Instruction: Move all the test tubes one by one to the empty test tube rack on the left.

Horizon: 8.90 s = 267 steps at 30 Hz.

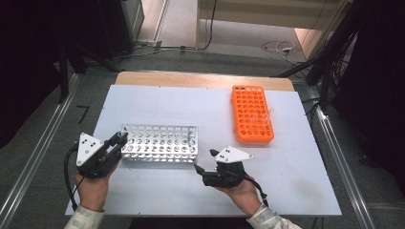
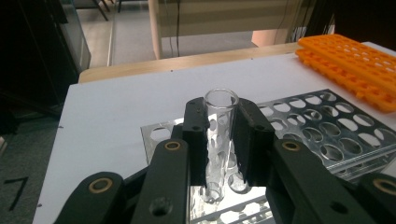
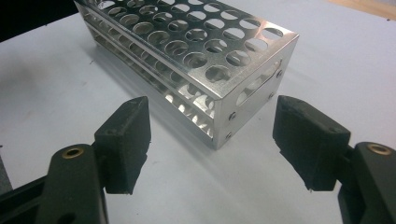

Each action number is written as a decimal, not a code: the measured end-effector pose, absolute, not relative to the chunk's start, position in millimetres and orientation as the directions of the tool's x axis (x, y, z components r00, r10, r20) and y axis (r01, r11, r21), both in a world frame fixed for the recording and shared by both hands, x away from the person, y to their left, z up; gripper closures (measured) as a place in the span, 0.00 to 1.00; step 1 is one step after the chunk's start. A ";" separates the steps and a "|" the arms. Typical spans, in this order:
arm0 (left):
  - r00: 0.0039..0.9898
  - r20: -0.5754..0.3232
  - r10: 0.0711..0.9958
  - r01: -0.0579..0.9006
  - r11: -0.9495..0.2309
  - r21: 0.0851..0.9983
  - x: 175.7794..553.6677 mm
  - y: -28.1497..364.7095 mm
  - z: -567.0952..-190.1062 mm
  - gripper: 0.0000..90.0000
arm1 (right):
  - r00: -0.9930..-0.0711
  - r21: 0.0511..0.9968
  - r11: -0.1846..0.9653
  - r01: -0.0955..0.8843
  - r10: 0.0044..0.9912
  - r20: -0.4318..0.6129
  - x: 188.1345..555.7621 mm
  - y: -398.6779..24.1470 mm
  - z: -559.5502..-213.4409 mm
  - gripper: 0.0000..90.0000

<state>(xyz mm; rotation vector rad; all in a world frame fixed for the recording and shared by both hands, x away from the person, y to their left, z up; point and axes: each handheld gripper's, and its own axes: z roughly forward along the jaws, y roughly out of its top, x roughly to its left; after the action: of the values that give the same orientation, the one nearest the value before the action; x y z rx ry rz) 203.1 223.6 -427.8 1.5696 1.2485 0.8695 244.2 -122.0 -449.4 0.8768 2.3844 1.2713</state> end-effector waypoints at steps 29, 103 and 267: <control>0.235 0.017 0.972 0.374 -0.107 0.921 205.5 215.8 -442.0 0.78 | -0.769 0.823 0.427 0.373 0.639 0.017 243.5 -122.7 -450.2 0.29; 0.285 -0.059 0.957 0.347 -0.046 0.937 195.9 190.6 -437.7 0.25 | -0.355 0.843 0.208 0.497 0.934 -0.021 354.6 -223.3 -465.0 0.57; 0.660 -0.107 0.743 0.346 -0.175 0.922 183.1 112.6 -445.8 0.63 | -0.855 0.810 0.503 0.301 0.519 -0.004 222.2 -79.5 -459.7 0.82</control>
<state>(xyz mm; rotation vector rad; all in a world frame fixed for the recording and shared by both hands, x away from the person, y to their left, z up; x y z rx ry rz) 183.1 112.6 -445.8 1.7759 0.8759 0.4499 222.2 -79.5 -459.7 0.6966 2.5007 1.2755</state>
